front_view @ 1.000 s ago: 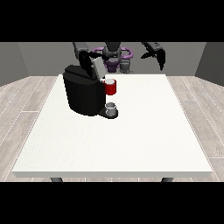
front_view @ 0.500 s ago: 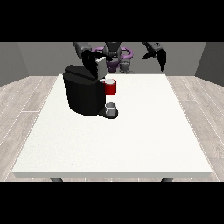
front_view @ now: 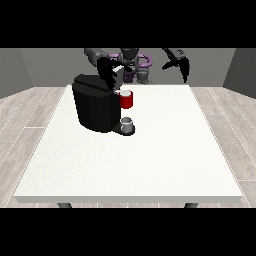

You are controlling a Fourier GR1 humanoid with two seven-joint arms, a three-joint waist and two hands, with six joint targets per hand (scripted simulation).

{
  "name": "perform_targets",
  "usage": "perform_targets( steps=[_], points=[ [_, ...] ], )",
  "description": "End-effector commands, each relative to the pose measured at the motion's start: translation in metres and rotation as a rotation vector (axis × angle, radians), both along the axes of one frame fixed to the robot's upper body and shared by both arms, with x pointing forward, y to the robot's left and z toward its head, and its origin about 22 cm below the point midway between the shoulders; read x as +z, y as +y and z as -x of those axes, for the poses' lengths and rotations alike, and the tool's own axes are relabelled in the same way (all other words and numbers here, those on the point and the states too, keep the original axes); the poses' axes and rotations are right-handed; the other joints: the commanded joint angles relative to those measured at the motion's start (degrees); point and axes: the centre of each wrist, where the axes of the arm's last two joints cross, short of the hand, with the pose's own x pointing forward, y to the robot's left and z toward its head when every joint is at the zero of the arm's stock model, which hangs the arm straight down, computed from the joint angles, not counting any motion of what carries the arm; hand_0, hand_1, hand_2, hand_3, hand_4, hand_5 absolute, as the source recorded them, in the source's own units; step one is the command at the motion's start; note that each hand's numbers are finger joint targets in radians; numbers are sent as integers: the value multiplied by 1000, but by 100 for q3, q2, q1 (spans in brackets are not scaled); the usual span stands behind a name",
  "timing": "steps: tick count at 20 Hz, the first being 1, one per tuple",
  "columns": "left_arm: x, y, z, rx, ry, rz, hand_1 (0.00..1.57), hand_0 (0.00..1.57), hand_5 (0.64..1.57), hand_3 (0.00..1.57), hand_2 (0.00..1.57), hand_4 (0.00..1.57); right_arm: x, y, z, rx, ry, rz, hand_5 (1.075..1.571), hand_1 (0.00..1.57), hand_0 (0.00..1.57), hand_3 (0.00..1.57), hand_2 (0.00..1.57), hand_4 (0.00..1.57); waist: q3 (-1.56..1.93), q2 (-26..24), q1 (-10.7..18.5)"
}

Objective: Insert the coffee pod into the coffee machine and close the lid

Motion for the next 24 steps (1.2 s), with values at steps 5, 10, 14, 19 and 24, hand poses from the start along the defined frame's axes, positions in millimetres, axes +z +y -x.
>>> perform_targets(
  steps=[5,10,14,19,24],
  points=[
    [19,-17,-13,-87,-49,-1,0,0,1571,0,0,397,78,38,-5,95,-210,69,1571,0,0,0,0,274,-105,171,888],
    [24,-27,-18,-133,-60,4,0,0,1571,0,0,444,81,46,3,90,-205,77,1571,0,0,0,0,102,-103,393,1167],
    [33,-30,-26,-150,-105,-12,0,0,1571,0,0,395,107,36,12,55,-262,113,1571,0,0,0,0,53,-103,647,1359],
    [42,-39,-31,-218,-124,4,0,0,1571,0,0,352,134,20,18,11,-264,115,1571,0,0,0,0,0,-101,728,1728],
    [53,-61,-35,-288,-150,9,0,0,1571,0,0,278,152,5,23,-36,-296,118,1571,0,0,0,0,0,-90,1115,2119]
  ],
)
